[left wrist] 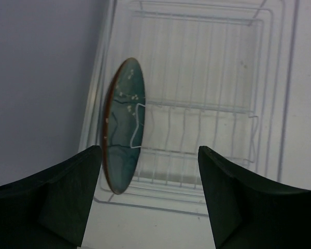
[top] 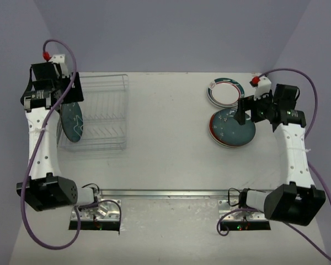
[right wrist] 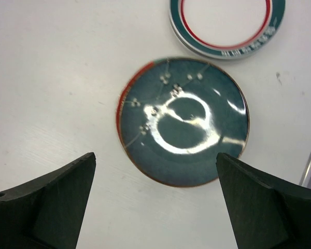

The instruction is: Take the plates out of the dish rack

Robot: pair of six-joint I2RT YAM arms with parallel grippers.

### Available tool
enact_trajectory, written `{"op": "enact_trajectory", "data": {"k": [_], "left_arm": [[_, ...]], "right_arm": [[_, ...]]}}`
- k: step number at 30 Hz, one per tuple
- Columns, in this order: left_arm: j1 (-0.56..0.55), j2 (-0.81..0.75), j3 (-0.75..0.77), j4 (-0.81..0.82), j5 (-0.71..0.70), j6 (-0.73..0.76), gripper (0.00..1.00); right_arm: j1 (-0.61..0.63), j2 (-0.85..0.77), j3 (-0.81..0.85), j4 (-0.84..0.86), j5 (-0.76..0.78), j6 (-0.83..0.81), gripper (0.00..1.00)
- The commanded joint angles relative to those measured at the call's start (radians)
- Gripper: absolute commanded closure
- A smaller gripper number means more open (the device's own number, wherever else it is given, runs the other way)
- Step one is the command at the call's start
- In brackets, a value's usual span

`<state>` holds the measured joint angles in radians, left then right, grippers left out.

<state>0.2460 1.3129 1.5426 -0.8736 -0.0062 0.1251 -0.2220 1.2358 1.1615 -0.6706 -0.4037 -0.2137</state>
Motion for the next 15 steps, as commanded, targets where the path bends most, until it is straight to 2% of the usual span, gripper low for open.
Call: {"op": "enact_trajectory", "data": {"k": [1,6,10,15], "left_arm": [[0.082,0.103,0.058,-0.024,-0.049,0.120,0.28],[0.087,0.162,0.046,0.020,-0.157,0.191,0.26],[0.100,0.218,0.045,0.029,-0.173,0.202,0.27],[0.102,0.290,0.047,0.049,-0.177,0.185,0.34]], "right_arm": [[0.048,-0.053,-0.030,0.054,-0.064,-0.004,0.01],[0.069,-0.078,-0.064,0.069,-0.075,0.012,0.01],[0.079,-0.110,-0.098,0.089,-0.076,0.004,0.01],[0.079,-0.140,-0.140,0.101,-0.076,-0.008,0.01]]}}
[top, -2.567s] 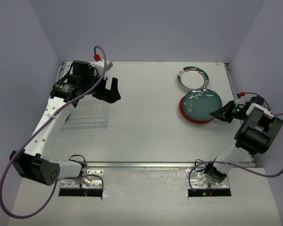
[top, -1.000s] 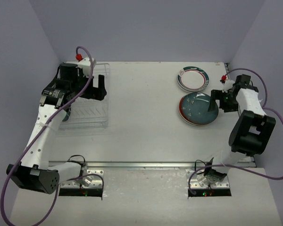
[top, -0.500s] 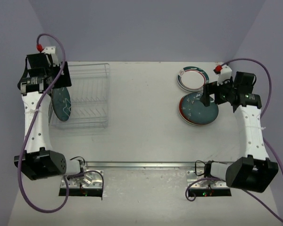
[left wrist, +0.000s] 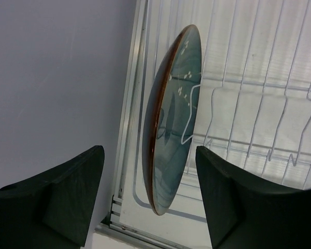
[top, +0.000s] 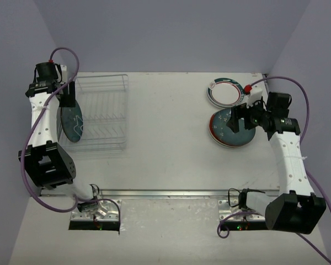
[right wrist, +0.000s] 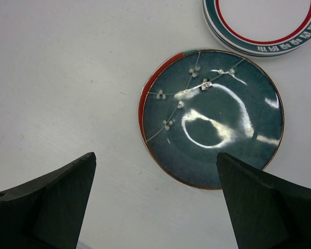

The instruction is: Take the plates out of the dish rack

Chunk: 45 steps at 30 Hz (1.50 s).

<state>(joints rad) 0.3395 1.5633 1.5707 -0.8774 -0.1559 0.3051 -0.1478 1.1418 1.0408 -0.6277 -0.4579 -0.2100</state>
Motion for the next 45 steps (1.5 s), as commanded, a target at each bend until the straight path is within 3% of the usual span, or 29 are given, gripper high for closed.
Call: {"op": "enact_trajectory", "data": {"k": [1,7,16,25,34,40,42,45], "left_arm": [[0.009,0.050,0.017,0.058,-0.032,0.005,0.36],[0.009,0.102,-0.026,0.117,-0.074,0.029,0.54],[0.005,0.072,-0.059,0.173,-0.080,0.079,1.00],[-0.096,-0.024,-0.030,0.198,-0.136,0.085,1.00],[-0.309,-0.111,0.075,0.332,-0.408,0.224,1.00],[-0.418,-0.209,0.016,0.515,-0.559,0.398,1.00],[-0.442,-0.241,0.020,0.480,-0.526,0.374,1.00],[-0.448,-0.250,0.132,0.279,-0.249,0.236,1.00]], "right_arm": [[0.007,-0.049,-0.025,0.059,-0.022,-0.014,0.01],[0.007,-0.079,-0.055,0.077,-0.024,-0.022,0.01],[0.006,-0.091,-0.065,0.094,-0.040,-0.001,0.01],[0.007,-0.096,-0.052,0.103,-0.061,0.024,0.01],[0.008,-0.113,-0.055,0.101,-0.056,0.026,0.01],[0.008,-0.123,-0.061,0.103,-0.067,0.039,0.01],[0.008,-0.122,-0.059,0.105,-0.082,0.057,0.01],[0.008,-0.120,-0.066,0.108,-0.141,0.097,0.01]]}}
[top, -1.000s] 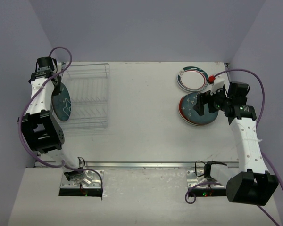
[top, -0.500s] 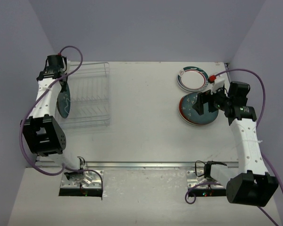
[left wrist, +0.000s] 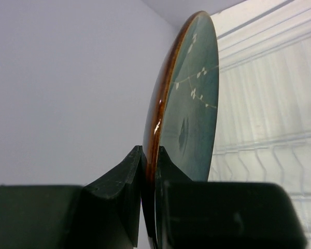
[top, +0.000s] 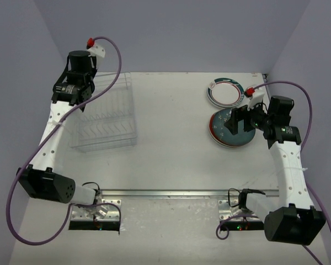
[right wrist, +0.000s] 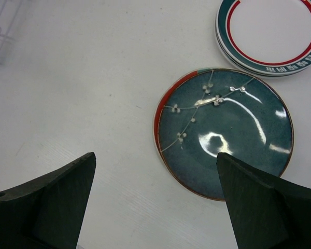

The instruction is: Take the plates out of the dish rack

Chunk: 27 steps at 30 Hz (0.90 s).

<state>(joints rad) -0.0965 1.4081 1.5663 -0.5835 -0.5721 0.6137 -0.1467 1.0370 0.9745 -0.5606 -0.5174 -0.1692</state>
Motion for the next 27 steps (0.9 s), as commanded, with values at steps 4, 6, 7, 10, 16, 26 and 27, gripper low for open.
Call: {"op": "enact_trajectory", "data": {"k": [4,6,7,10,16,26,27], "left_arm": [[-0.014,-0.154,0.132,-0.182,0.655,-0.257,1.00],[-0.020,-0.178,0.100,-0.217,0.907,-0.316,1.00],[-0.025,-0.177,0.094,-0.234,0.985,-0.337,1.00],[-0.052,-0.169,0.069,-0.259,1.150,-0.377,1.00],[-0.103,-0.171,-0.035,-0.258,1.357,-0.419,1.00],[-0.150,-0.175,-0.104,-0.266,1.403,-0.407,1.00],[-0.155,-0.175,-0.105,-0.268,1.404,-0.404,1.00]], "right_arm": [[0.007,-0.011,-0.025,0.063,-0.273,0.158,0.01],[0.008,0.003,-0.022,0.065,-0.361,0.198,0.01],[0.009,0.009,-0.017,0.064,-0.401,0.224,0.01],[0.024,0.027,0.009,0.065,-0.469,0.267,0.01],[0.189,0.071,0.040,0.109,-0.468,0.355,0.01],[0.516,0.225,0.104,0.167,-0.354,0.437,0.01],[0.532,0.247,0.118,0.172,-0.351,0.445,0.01]]}}
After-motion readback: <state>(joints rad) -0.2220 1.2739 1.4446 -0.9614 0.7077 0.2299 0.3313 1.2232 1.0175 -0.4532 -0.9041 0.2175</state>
